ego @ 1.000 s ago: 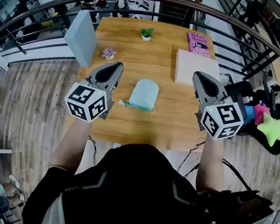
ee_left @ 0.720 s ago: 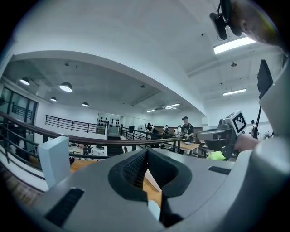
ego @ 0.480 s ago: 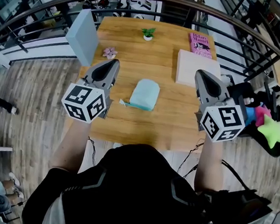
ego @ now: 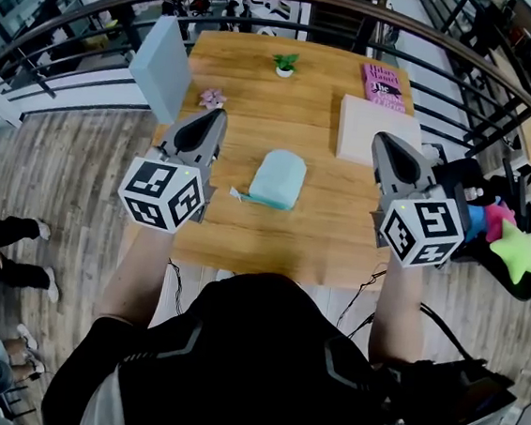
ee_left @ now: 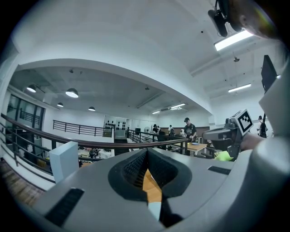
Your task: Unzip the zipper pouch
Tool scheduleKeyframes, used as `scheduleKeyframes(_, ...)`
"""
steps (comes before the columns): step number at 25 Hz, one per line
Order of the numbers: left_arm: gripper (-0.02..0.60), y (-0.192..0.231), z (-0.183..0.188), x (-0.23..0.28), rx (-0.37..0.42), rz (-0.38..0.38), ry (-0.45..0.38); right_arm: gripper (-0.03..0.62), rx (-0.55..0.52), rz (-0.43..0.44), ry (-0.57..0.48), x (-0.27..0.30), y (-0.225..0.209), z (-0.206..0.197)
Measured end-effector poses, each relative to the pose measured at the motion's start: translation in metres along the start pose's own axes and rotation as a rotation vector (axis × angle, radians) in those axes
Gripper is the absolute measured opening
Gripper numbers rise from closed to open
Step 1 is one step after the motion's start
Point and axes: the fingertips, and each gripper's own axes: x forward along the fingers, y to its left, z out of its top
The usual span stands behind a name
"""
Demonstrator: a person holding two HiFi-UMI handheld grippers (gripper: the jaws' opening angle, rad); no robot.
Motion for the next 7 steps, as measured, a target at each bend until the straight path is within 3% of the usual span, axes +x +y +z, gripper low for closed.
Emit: scheduleKeyframes(7, 0.029, 0.0039, 0.0009, -0.0053, 0.004, 0.025, -0.015, 0.008, 0.007, 0.004, -0.011, -0.0007, 0.0036, 0.0015)
